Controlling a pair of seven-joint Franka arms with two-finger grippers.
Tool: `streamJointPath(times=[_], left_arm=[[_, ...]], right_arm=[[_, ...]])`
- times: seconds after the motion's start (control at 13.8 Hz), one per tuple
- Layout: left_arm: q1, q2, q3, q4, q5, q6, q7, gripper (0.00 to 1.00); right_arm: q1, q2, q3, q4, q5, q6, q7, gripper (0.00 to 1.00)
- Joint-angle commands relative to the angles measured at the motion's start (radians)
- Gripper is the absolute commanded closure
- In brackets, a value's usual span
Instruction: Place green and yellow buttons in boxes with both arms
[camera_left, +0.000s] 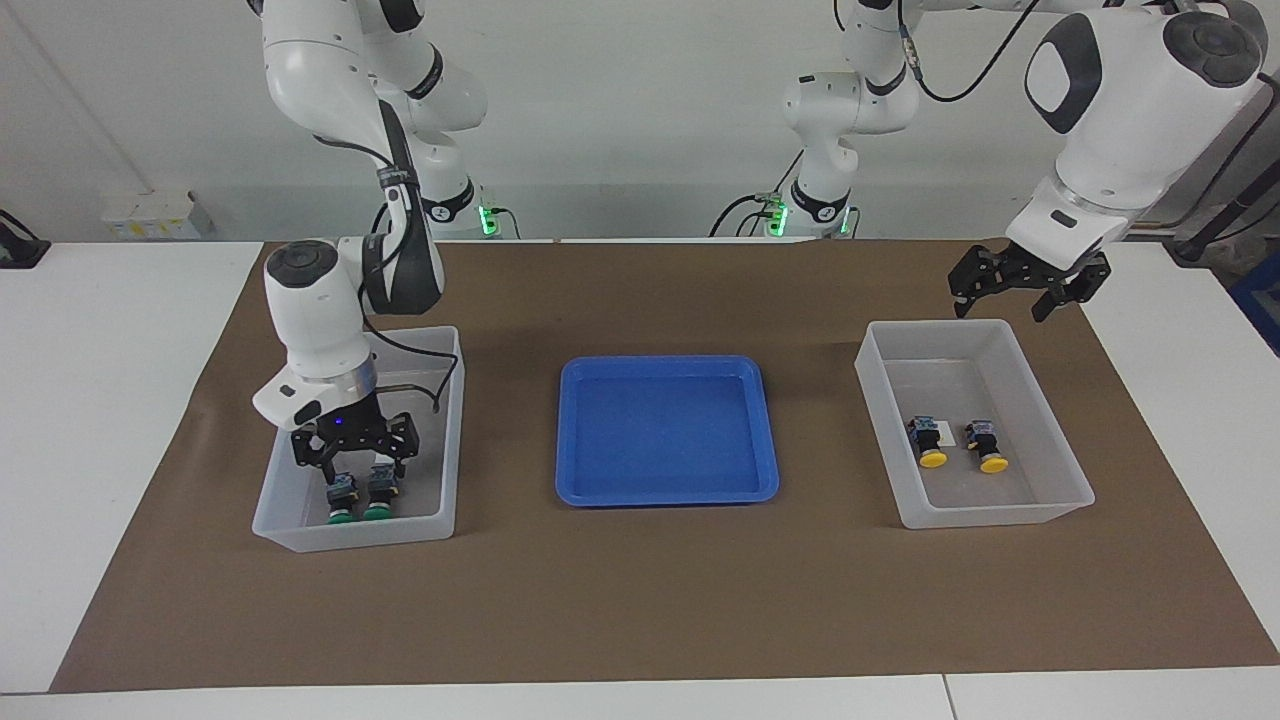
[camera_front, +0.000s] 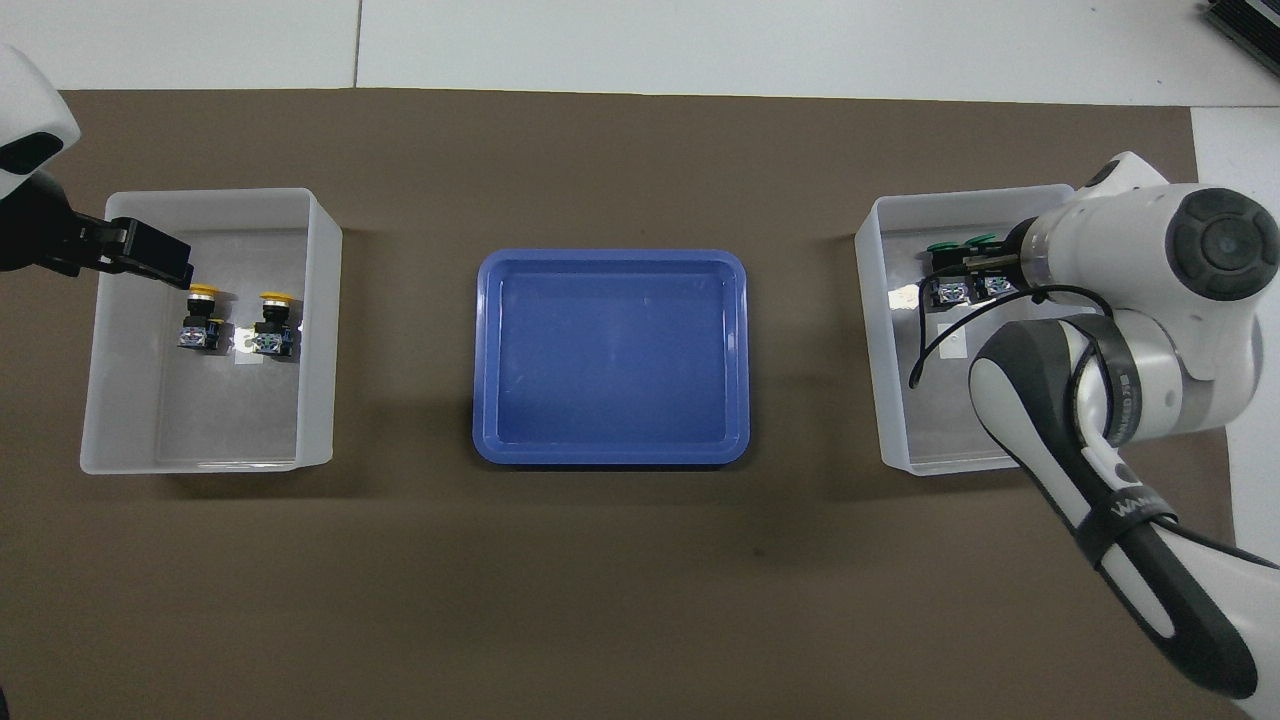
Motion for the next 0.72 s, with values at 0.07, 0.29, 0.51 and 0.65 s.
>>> streamJointPath(times=[0.07, 0.29, 0.51, 0.65], left_arm=[[0.008, -0.045, 0.006, -0.062, -0.032, 0.039, -0.021, 0.00], [0.007, -0.045, 0.006, -0.062, -0.032, 0.046, -0.104, 0.00], [0.007, -0.045, 0.007, -0.062, -0.031, 0.045, -0.102, 0.00], [0.008, -0.046, 0.007, -0.064, -0.031, 0.045, -0.092, 0.00]], right_arm=[[-0.010, -0.148, 0.007, -0.015, 0.126, -0.187, 0.028, 0.00], [-0.013, -0.182, 0.007, 0.082, 0.137, -0.397, 0.022, 0.00], [-0.007, -0.175, 0.010, 0.209, 0.131, -0.554, 0.018, 0.00], [-0.009, -0.173, 0.010, 0.242, 0.131, -0.602, 0.018, 0.00]])
